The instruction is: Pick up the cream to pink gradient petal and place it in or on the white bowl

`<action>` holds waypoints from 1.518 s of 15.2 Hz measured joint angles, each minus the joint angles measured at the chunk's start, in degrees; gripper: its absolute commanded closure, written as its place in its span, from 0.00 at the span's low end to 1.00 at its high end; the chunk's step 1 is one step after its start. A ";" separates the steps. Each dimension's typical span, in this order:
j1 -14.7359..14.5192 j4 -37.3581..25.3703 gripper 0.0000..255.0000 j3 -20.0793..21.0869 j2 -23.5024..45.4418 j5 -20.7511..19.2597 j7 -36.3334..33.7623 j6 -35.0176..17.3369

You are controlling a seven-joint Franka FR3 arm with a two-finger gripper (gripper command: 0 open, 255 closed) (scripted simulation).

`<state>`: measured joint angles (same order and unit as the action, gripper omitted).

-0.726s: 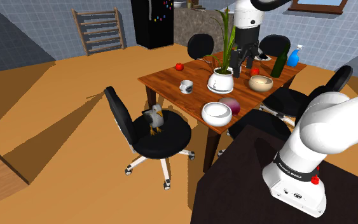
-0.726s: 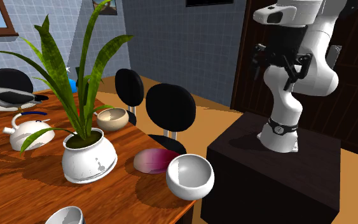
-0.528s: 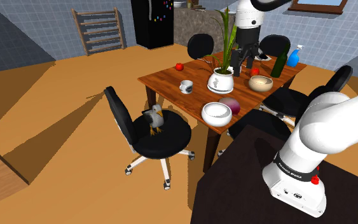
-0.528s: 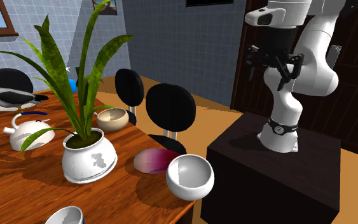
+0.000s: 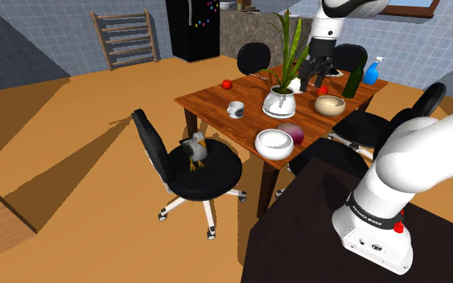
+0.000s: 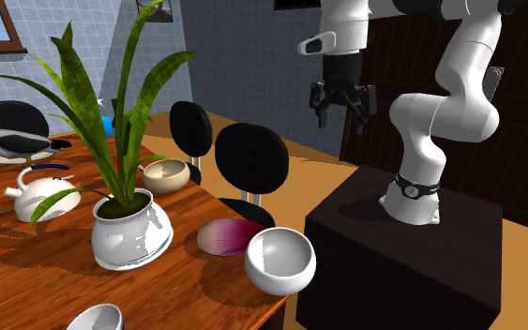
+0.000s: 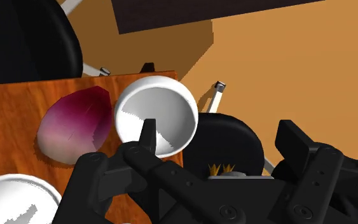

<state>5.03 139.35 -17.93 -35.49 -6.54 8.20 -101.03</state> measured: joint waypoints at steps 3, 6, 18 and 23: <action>0.62 -1.45 0.00 -5.88 3.90 1.65 4.96 -2.98; 0.52 -3.31 0.00 -12.05 9.08 4.61 10.62 -6.07; 1.55 -20.75 0.00 -31.53 44.32 36.08 41.95 -3.49; 12.54 -32.29 0.00 -28.35 61.29 49.91 51.06 5.14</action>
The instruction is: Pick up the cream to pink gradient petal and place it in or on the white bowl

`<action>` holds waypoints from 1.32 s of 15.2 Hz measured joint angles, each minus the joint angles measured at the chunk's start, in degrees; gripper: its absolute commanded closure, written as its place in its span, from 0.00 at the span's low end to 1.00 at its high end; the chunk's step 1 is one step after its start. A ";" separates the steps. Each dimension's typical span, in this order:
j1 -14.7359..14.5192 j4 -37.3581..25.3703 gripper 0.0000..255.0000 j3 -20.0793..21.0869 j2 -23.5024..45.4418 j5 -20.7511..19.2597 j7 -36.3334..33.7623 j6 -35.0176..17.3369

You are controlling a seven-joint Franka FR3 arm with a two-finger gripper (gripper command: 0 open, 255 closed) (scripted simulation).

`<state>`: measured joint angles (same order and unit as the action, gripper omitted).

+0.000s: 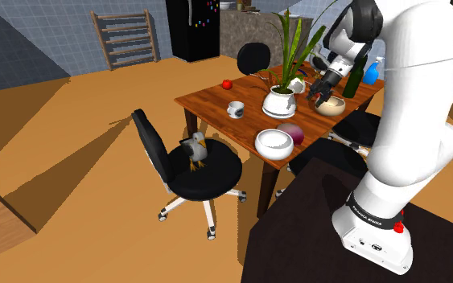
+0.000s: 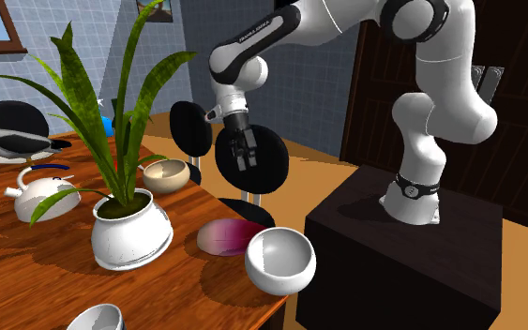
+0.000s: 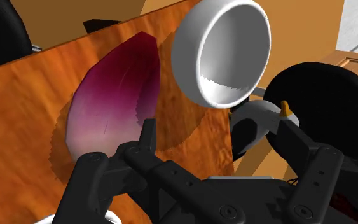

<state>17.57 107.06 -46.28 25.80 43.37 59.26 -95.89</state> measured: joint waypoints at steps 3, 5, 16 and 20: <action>7.64 -7.69 0.00 3.42 9.28 6.09 2.77 4.62; 11.85 -12.51 0.00 5.57 14.23 9.22 3.17 7.26; 36.21 -54.67 0.00 18.28 47.67 22.49 -5.82 19.77; 39.32 -63.38 0.00 20.48 54.54 24.22 -8.79 20.40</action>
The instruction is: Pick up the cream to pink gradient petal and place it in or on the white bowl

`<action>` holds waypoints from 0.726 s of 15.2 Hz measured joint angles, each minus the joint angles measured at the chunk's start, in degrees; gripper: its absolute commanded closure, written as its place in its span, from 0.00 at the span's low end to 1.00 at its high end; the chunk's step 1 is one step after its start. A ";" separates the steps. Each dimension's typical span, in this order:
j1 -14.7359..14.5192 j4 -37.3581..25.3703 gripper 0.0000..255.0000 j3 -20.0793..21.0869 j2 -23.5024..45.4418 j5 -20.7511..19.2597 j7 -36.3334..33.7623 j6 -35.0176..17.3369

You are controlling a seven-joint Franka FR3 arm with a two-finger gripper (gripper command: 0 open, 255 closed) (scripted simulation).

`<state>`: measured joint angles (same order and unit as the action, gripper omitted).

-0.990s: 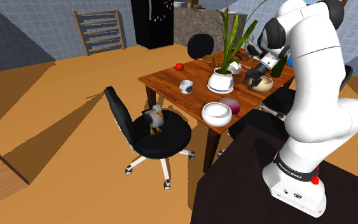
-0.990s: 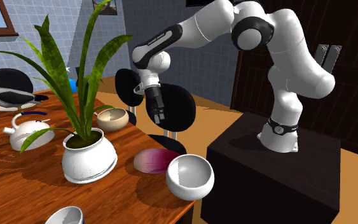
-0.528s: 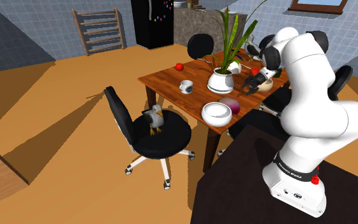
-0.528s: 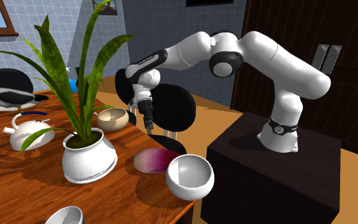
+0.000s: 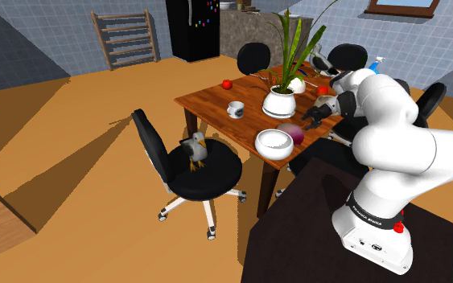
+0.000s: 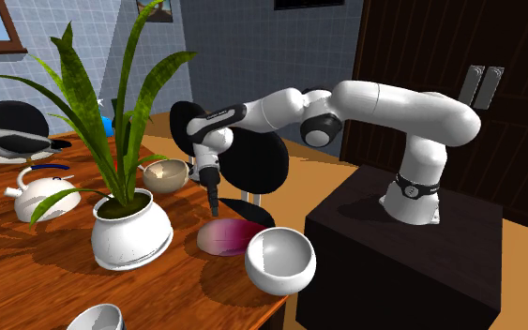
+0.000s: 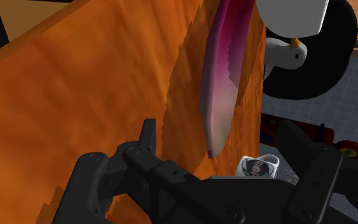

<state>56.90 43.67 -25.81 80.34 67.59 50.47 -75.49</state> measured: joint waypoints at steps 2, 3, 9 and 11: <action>-1.20 2.48 0.00 0.09 -0.76 0.21 0.90 -1.10; -1.94 4.15 0.00 0.09 -1.32 0.28 1.56 -1.76; -3.27 6.68 0.00 0.17 -2.09 0.54 2.49 -3.16; -3.26 6.62 0.00 0.18 -2.04 0.54 2.45 -3.15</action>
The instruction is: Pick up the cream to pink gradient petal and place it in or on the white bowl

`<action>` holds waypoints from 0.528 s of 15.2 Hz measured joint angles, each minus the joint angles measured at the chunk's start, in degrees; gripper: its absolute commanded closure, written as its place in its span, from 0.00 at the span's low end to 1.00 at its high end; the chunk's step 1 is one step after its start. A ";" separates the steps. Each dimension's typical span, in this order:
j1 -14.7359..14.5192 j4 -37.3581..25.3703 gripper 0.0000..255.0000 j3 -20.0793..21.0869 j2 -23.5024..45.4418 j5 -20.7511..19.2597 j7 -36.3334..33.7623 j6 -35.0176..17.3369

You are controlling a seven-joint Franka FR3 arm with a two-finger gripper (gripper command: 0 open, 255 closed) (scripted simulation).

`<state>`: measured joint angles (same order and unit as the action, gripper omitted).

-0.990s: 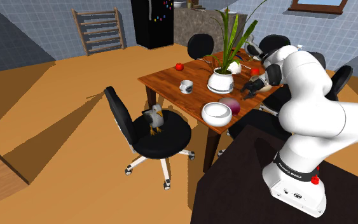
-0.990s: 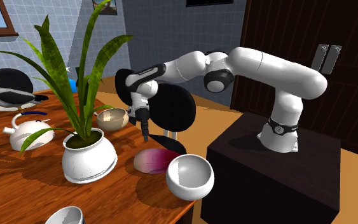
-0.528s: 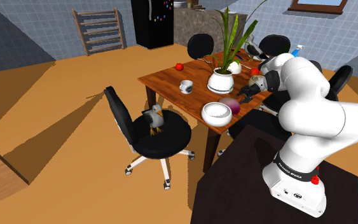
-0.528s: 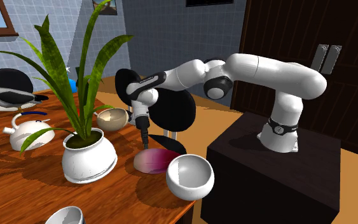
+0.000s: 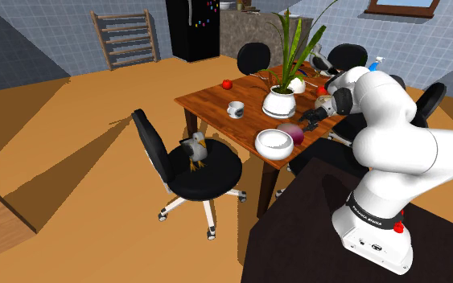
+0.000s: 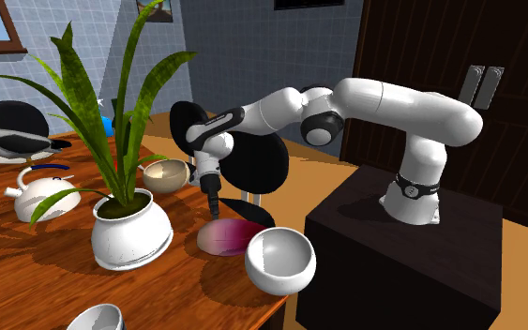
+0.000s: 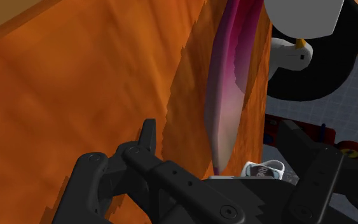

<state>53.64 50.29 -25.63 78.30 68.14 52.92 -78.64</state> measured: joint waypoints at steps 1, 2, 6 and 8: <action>0.00 -0.01 1.00 0.00 0.01 0.00 0.01 0.00; -0.07 0.16 1.00 0.01 -0.05 0.01 0.07 -0.05; -0.20 0.43 1.00 0.04 -0.08 0.02 0.20 -0.12; -0.20 0.44 1.00 0.04 -0.08 0.03 0.20 -0.13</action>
<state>53.43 50.73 -25.59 78.22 68.16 53.12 -78.77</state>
